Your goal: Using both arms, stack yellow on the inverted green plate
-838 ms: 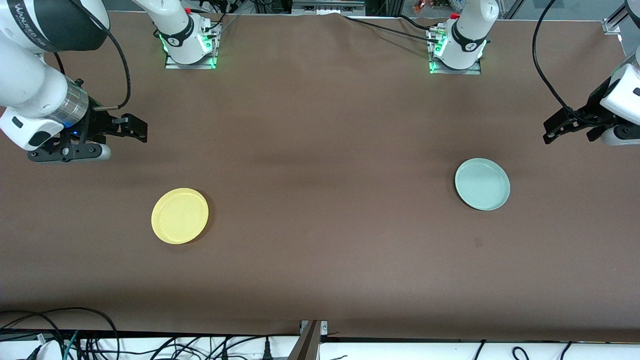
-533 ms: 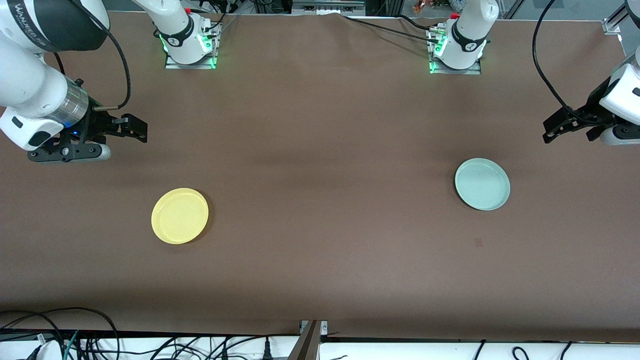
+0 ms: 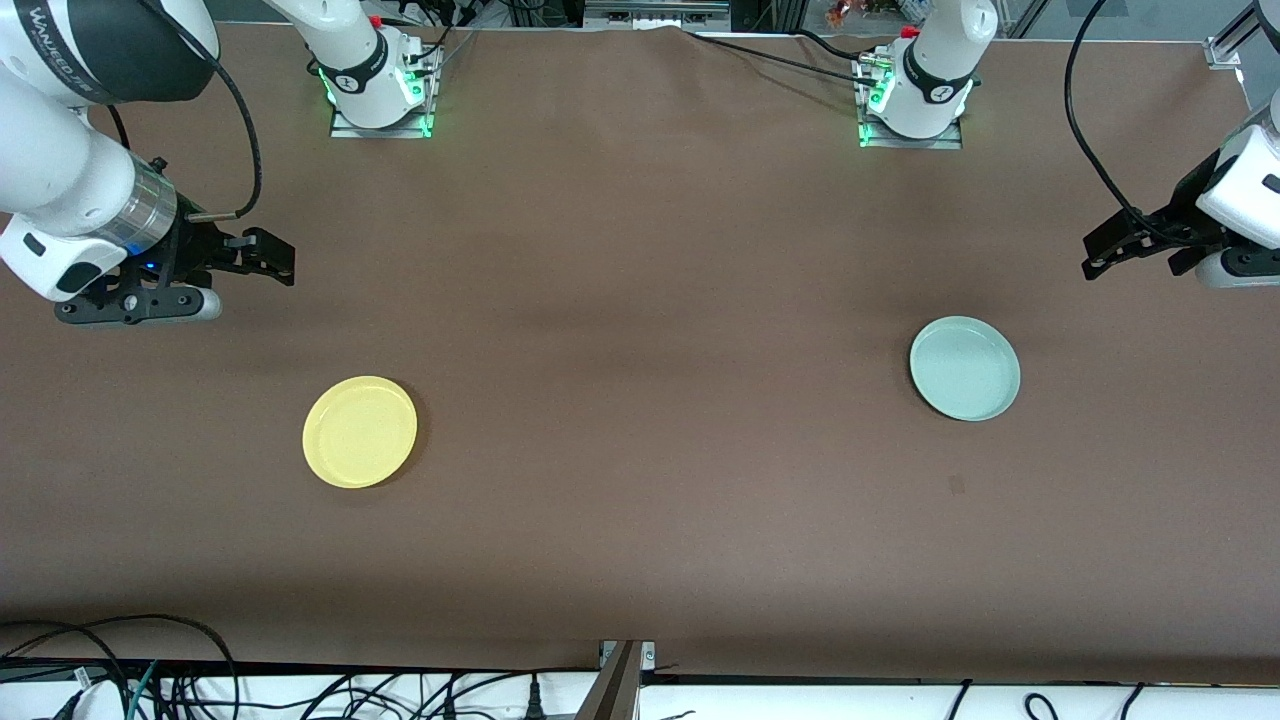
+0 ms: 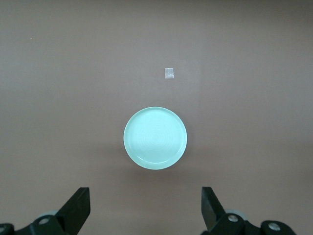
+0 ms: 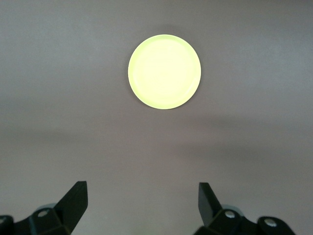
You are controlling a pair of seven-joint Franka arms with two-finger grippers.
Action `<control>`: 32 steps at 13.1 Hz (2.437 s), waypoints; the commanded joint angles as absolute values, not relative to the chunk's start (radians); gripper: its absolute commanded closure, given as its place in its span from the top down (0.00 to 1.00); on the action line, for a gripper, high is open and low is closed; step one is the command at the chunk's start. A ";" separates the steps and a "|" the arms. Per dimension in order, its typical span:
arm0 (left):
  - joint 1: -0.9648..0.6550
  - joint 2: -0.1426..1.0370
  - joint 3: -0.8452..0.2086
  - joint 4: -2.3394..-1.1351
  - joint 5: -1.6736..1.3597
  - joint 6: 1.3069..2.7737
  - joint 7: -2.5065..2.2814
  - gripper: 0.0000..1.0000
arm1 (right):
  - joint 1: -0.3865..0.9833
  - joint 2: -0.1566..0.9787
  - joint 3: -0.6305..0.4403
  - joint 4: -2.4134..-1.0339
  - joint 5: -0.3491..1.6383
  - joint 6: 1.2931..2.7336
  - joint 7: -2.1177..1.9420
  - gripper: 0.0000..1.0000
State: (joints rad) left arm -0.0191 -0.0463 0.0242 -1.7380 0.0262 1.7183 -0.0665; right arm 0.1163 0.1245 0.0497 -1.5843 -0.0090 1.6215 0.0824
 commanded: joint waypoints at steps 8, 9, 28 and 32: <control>0.014 0.187 0.035 -1.546 0.009 1.638 0.115 1.00 | 0.114 0.123 0.051 -1.589 -0.009 1.632 0.086 1.00; 0.038 0.221 0.034 -1.554 0.009 1.696 0.174 1.00 | 0.114 0.123 0.051 -1.589 -0.008 1.632 0.086 1.00; 0.161 0.545 0.025 -2.071 0.015 2.655 0.926 0.52 | 0.114 0.127 0.051 -1.589 -0.008 1.635 0.086 1.00; 0.163 0.545 0.025 -2.071 0.014 2.654 0.927 0.00 | 0.115 0.127 0.051 -1.589 -0.009 1.641 0.089 1.00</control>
